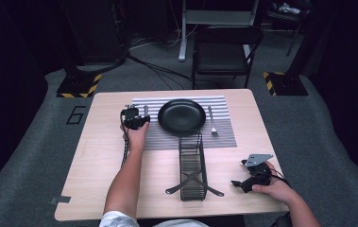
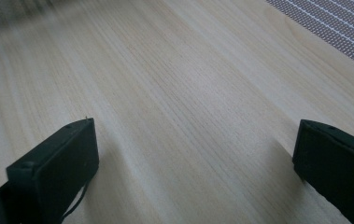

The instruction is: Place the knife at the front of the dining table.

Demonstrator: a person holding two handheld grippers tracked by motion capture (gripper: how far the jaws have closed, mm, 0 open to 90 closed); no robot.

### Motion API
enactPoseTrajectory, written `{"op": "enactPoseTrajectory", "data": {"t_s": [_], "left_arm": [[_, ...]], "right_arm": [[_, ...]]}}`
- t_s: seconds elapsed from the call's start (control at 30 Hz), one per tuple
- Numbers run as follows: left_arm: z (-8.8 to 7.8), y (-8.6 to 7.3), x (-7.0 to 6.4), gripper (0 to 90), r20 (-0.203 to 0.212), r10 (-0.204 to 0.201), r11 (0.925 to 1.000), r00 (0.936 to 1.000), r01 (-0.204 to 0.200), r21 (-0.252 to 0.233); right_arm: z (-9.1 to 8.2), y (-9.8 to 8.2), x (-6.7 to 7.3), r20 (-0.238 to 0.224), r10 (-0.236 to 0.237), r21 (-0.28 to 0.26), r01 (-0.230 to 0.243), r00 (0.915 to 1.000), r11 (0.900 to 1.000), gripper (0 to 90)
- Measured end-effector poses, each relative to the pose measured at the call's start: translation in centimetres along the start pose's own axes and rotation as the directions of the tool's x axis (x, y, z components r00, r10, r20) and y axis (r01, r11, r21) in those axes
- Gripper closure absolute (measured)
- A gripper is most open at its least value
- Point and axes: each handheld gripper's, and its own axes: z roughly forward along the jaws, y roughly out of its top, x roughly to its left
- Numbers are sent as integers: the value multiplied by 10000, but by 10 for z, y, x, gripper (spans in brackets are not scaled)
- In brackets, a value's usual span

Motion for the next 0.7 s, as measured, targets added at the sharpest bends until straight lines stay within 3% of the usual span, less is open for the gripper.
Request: {"op": "enactPoseTrajectory", "data": {"t_s": [0.23,0.7], "left_arm": [[-13,-17,5,541,117,401,9986,9991,-405,351],[-34,-41,9,570,474,805,9957,9956,-825,430]], "right_arm": [[0,0,0,1,2,-1,-2,10000,10000,0],[0,0,0,8,6,-7,-6,10000,10000,0]]}}
